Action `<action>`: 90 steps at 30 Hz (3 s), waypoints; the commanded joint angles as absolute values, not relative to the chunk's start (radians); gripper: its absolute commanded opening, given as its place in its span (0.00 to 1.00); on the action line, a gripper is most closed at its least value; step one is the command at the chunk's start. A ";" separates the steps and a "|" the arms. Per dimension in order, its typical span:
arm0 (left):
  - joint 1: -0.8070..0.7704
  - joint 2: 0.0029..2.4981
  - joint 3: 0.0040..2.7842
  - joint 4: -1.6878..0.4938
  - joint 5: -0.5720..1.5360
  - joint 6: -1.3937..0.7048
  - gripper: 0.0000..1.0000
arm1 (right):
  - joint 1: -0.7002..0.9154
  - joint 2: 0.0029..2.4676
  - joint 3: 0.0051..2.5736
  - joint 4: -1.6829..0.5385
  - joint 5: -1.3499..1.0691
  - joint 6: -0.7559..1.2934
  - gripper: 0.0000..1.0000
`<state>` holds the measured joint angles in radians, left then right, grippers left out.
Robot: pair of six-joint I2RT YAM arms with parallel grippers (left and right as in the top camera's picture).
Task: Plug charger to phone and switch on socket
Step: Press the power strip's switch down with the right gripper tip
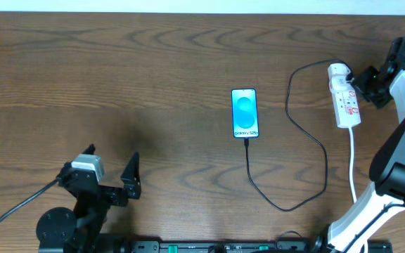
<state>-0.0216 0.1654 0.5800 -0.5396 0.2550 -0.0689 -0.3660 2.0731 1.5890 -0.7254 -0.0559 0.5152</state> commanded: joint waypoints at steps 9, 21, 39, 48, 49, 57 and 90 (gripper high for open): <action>-0.023 0.150 0.589 -0.578 0.210 0.056 0.98 | -0.365 2.144 1.608 -0.671 -0.152 0.506 0.01; -0.023 0.150 0.589 -0.614 0.189 0.060 0.98 | -0.353 2.146 1.607 -0.649 -0.167 0.489 0.01; -0.023 0.150 0.589 -0.673 0.189 0.060 0.98 | -0.234 2.146 1.605 -0.651 -0.165 0.455 0.01; -0.023 0.150 0.589 -0.673 0.190 0.060 0.98 | -0.196 2.146 1.554 -0.643 -0.232 0.455 0.01; -0.023 0.150 0.589 -0.673 0.190 0.060 0.98 | -0.194 2.146 1.550 -0.643 -0.255 0.455 0.01; -0.023 0.150 0.589 -0.673 0.190 0.060 0.98 | -0.181 2.146 1.549 -0.620 -0.338 0.455 0.01; -0.023 0.150 0.589 -0.711 0.190 0.060 0.98 | -0.356 2.048 1.552 -0.667 -0.103 0.391 0.01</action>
<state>-0.0216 0.1589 0.5800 -0.6933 0.2028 0.0502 -0.3603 2.0163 1.5520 -0.6659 -0.0982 0.4244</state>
